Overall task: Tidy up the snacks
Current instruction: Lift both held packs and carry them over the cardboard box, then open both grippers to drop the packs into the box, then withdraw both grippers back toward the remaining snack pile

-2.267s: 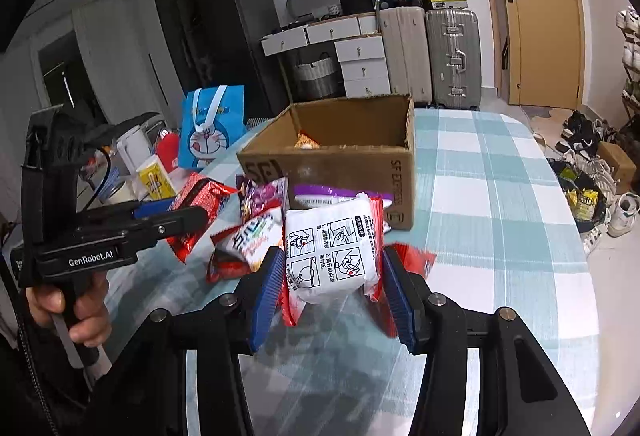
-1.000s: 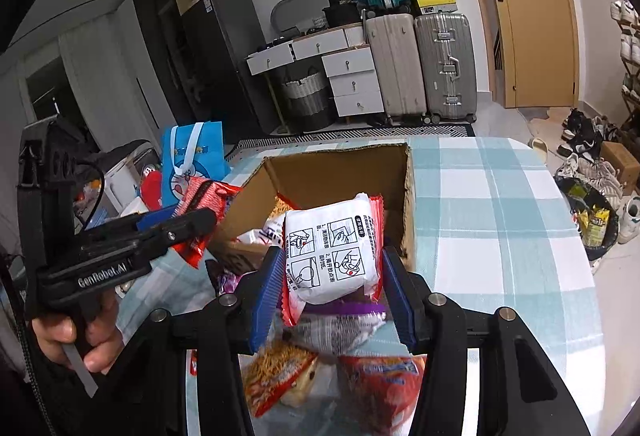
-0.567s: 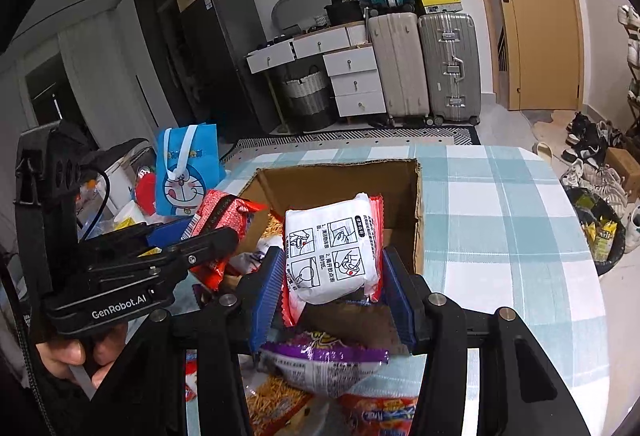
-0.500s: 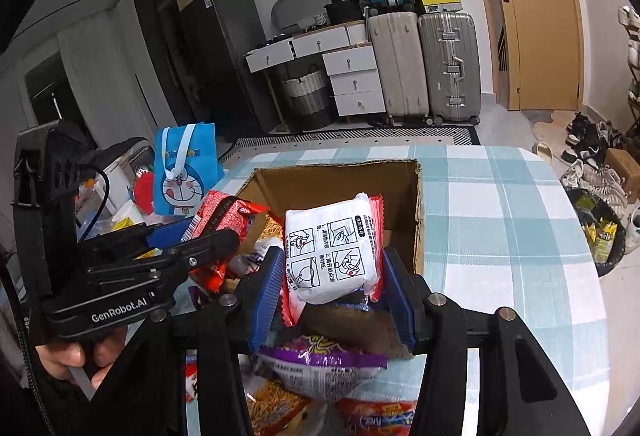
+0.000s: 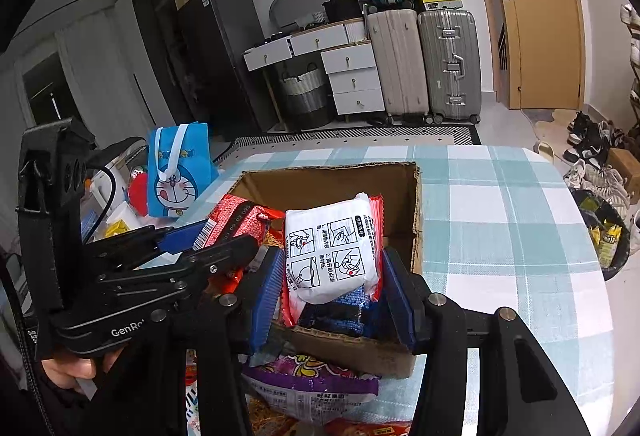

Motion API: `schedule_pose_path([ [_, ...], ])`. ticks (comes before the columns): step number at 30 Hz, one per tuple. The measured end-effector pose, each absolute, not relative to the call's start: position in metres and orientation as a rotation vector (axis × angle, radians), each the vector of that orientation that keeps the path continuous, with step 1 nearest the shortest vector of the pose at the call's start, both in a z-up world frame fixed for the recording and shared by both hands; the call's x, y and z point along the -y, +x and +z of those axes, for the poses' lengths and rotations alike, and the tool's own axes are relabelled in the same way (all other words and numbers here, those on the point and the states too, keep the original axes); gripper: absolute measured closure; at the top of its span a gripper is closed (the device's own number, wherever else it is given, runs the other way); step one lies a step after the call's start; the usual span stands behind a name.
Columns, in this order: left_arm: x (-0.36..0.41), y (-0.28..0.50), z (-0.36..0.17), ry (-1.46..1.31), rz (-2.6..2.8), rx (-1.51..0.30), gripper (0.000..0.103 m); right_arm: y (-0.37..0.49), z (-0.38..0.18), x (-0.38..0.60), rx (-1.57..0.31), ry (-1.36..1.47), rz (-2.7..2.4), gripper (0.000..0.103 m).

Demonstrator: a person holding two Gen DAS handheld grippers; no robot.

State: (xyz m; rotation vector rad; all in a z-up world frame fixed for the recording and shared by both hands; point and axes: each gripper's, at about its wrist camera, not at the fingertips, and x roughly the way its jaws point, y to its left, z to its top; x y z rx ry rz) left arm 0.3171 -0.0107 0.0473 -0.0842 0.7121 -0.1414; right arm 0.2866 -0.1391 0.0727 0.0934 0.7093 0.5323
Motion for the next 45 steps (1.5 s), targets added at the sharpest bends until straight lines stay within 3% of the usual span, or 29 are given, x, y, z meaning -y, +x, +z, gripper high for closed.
schedule_pose_path([
  [21,0.015,0.332,0.035,-0.061,-0.103,-0.729,0.060,0.299,0.061,0.136,-0.719,0.088,0.540,0.051],
  [23,0.014,0.330,0.039,-0.067,-0.119,-0.724,0.056,0.296,0.063,0.138,-0.709,0.093,0.547,0.046],
  [25,0.012,0.325,0.044,-0.072,-0.114,-0.722,0.030,0.292,0.067,0.140,-0.700,0.089,0.536,0.044],
  [26,0.011,0.322,0.046,-0.073,-0.108,-0.716,0.023,0.290,0.069,0.142,-0.700,0.084,0.526,0.039],
  [27,0.009,0.316,0.049,-0.074,-0.108,-0.704,0.019,0.288,0.070,0.144,-0.699,0.082,0.522,0.035],
  [29,0.007,0.306,0.054,-0.073,-0.121,-0.688,0.018,0.282,0.074,0.147,-0.692,0.074,0.515,0.009],
  [32,0.003,0.292,0.058,-0.069,-0.108,-0.691,0.012,0.270,0.081,0.151,-0.671,0.061,0.514,0.003],
  [33,0.001,0.287,0.060,-0.069,-0.104,-0.690,0.002,0.266,0.082,0.152,-0.668,0.057,0.512,0.003],
  [45,-0.024,0.224,0.062,-0.072,-0.057,-0.699,0.001,0.222,0.080,0.175,-0.685,0.065,0.482,0.001],
])
